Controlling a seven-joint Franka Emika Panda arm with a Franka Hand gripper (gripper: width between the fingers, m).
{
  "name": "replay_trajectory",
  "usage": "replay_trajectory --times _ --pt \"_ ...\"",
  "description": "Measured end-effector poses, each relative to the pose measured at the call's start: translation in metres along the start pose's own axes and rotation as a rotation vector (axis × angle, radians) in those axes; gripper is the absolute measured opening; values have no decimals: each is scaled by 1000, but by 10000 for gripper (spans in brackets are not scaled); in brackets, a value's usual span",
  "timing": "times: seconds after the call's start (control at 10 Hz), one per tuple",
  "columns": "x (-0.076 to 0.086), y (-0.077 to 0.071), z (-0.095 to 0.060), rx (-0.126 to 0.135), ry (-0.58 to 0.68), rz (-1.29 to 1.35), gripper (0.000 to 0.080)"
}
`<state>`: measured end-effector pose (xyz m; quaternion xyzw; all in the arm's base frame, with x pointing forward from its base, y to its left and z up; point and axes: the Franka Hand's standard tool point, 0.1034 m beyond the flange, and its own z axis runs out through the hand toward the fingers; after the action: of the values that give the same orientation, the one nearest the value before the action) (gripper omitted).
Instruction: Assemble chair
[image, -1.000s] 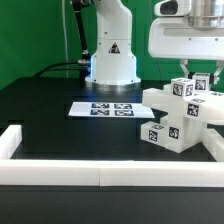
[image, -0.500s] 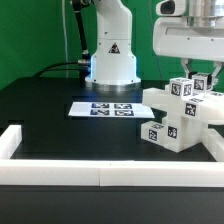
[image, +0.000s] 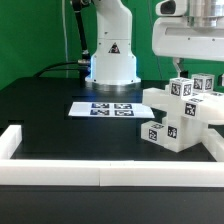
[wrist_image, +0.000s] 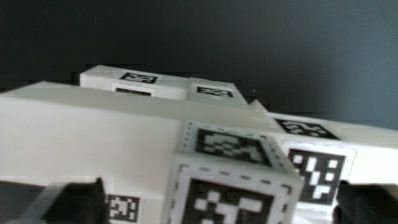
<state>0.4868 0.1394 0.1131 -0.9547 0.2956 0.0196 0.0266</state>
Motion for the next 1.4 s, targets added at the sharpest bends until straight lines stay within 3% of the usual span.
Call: replay_trajectory --times 0.6,0.9,1.4 --pt "-2 -1 1 -1 4 -529 649" --pt "-1 -1 1 -18 10 -728 649" --pt "-1 0 1 -21 9 -942 620"
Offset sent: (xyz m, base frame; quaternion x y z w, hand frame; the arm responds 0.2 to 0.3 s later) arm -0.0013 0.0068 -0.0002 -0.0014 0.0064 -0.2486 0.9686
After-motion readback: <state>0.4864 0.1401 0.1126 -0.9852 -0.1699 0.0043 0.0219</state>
